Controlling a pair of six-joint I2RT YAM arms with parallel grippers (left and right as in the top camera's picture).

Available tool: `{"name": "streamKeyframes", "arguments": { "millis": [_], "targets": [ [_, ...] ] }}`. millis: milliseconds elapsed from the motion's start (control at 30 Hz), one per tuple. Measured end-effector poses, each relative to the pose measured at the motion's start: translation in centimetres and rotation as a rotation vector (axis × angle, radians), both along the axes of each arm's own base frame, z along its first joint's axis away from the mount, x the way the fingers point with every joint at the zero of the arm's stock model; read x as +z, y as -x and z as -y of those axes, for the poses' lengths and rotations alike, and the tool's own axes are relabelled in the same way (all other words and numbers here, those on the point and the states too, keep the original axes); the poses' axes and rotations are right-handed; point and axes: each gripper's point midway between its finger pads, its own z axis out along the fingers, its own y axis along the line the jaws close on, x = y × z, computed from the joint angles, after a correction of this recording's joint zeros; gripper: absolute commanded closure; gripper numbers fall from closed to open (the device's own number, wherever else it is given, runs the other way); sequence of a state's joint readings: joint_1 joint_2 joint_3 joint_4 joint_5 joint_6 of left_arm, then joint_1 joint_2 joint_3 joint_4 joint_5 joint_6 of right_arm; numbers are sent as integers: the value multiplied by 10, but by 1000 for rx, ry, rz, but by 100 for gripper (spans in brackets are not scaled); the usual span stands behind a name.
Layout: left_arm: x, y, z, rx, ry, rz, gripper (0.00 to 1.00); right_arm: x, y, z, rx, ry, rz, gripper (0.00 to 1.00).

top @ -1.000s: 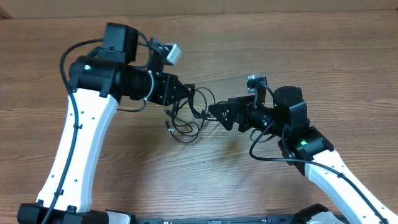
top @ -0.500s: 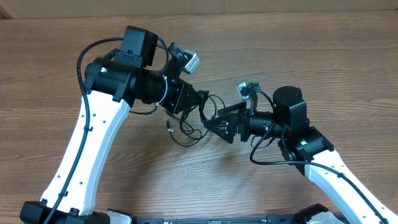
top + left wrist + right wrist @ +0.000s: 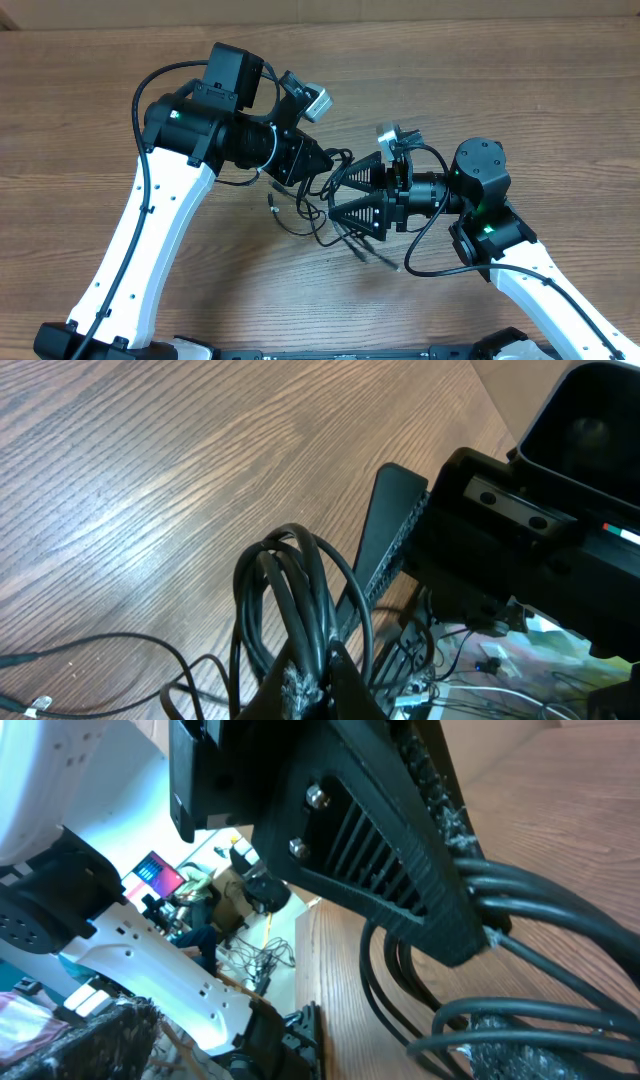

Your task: Untangle cables

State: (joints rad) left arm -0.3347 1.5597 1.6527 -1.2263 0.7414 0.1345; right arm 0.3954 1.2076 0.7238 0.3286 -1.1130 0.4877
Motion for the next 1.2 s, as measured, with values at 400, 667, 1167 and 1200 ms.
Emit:
{"name": "streamKeyframes", "arguments": {
  "millis": [400,667,1167,1200],
  "targets": [
    [0,3,1,-6,-3,-8,92,0,-1,0,-9,0,-13,4],
    [-2,15,11,-48,-11,-22,67,0,-10,1,-61,2,-10,5],
    [-18,25,20,-82,-144,26,70,12,-18,1,-103,-37,-41,5],
    [-19,24,19,-72,-162,31,70,12,-18,1,-103,-37,-43,5]
  ]
}}
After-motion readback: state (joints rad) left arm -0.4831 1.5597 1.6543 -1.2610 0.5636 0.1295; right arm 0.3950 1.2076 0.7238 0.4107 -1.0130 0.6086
